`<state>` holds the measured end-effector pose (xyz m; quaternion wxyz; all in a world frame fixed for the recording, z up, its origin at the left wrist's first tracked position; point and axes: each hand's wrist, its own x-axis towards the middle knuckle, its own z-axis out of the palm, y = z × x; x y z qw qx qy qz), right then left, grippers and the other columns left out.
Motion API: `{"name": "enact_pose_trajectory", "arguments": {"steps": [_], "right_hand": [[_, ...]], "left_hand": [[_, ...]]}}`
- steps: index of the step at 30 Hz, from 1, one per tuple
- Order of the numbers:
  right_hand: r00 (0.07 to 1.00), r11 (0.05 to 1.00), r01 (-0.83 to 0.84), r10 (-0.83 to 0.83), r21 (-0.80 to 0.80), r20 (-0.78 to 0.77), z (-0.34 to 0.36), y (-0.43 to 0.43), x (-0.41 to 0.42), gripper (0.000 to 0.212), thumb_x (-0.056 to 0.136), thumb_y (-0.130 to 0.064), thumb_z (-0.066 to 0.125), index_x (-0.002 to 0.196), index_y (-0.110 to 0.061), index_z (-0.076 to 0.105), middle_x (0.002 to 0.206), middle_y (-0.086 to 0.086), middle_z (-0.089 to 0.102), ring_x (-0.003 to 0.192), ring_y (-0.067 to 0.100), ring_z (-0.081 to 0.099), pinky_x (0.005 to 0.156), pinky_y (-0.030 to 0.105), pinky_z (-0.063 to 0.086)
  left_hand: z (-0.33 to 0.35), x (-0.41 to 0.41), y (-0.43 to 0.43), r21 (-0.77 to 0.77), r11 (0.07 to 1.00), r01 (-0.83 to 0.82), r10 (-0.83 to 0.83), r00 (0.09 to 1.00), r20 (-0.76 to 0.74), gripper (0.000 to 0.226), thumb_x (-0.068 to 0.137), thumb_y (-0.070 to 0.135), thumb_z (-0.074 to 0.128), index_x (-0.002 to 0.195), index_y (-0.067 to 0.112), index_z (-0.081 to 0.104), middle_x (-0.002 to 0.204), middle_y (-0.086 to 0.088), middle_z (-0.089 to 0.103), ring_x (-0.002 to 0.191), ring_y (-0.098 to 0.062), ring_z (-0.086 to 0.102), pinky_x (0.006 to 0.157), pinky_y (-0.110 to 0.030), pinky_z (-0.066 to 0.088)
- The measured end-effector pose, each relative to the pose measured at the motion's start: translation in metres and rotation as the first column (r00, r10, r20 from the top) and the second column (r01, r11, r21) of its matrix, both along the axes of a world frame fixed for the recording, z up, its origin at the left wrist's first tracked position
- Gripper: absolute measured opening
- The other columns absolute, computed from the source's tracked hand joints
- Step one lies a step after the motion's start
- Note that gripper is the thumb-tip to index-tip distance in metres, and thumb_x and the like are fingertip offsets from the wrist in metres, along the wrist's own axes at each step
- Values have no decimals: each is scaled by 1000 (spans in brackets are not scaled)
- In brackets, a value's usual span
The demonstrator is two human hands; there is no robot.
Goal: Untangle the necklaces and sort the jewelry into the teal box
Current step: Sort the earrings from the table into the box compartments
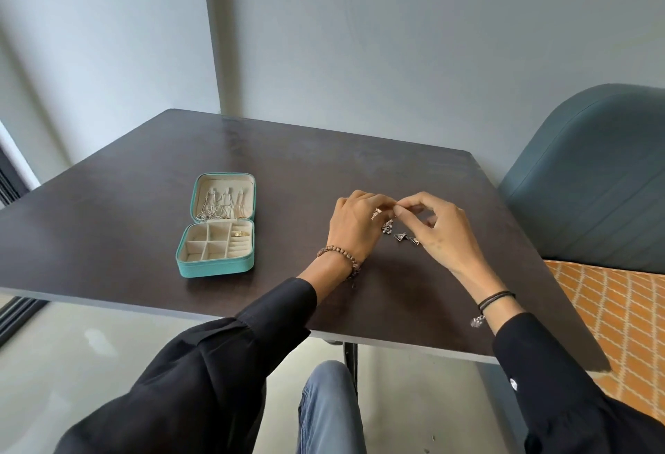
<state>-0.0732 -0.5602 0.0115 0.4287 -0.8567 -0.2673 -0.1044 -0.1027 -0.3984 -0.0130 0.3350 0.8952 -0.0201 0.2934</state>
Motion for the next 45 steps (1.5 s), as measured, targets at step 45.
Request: {"name": "enact_pose_trajectory", "arguments": {"steps": [45], "right_hand": [[860,900,-431,431,-61,275,32,141,-110,12,83,-12,83,95,-10,80,87,-2,75,77,7,74,72,25,63]], "left_hand": [[20,-177,148,-235,971,-48,79,989,124,32,85,21,77,115,24,70,104,15,73,92,3,69,89,-23,54]]}}
